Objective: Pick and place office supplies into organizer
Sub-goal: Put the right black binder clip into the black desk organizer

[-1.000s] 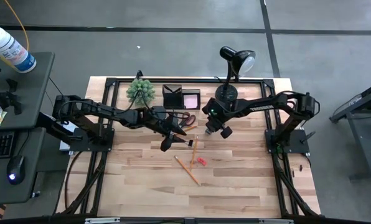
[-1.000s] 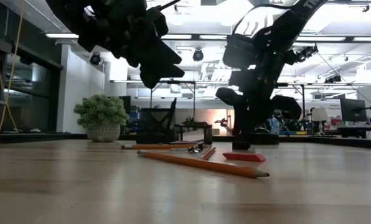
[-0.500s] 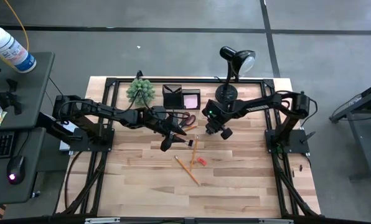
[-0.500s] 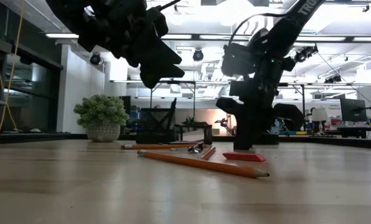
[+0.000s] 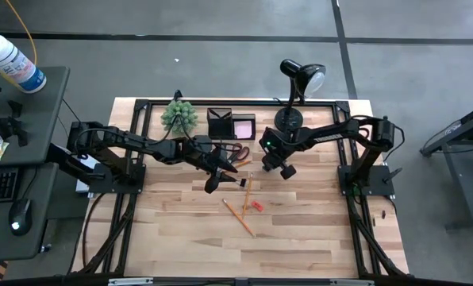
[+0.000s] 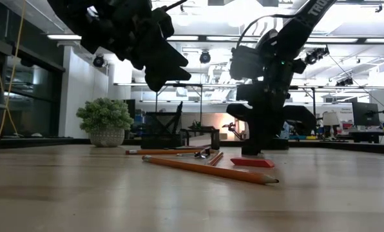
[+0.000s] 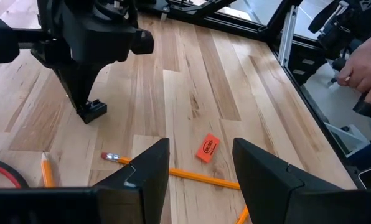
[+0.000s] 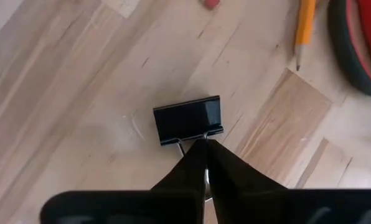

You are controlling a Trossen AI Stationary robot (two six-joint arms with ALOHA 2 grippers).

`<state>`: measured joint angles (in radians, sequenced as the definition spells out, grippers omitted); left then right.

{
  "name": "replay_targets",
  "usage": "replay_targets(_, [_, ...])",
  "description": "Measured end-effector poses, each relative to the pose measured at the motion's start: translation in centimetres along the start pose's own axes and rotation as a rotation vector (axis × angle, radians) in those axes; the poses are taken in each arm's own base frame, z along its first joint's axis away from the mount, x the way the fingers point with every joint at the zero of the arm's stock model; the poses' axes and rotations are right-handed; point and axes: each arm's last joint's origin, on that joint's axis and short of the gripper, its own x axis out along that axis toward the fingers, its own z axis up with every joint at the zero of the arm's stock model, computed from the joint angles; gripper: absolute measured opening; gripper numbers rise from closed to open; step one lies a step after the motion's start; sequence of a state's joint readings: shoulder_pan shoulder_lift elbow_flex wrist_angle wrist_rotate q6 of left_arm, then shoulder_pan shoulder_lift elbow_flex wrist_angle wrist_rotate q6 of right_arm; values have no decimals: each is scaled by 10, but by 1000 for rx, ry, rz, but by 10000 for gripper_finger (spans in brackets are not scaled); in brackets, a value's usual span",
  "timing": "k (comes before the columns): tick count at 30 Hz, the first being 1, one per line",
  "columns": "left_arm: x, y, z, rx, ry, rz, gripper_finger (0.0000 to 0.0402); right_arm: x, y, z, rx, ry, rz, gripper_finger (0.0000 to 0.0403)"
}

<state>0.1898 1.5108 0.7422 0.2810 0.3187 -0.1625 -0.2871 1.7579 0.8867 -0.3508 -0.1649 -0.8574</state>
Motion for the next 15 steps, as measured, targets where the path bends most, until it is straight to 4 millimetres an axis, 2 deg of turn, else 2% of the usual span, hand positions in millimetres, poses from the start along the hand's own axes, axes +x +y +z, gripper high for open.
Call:
replay_targets(6, [0, 1, 1, 4, -14, 24, 163, -13, -1, 3, 86, 30, -33, 2])
replay_targets(15, [0, -1, 15, 53, -51, 38, 163, -55, -11, 21, 157, 2, -93, 1])
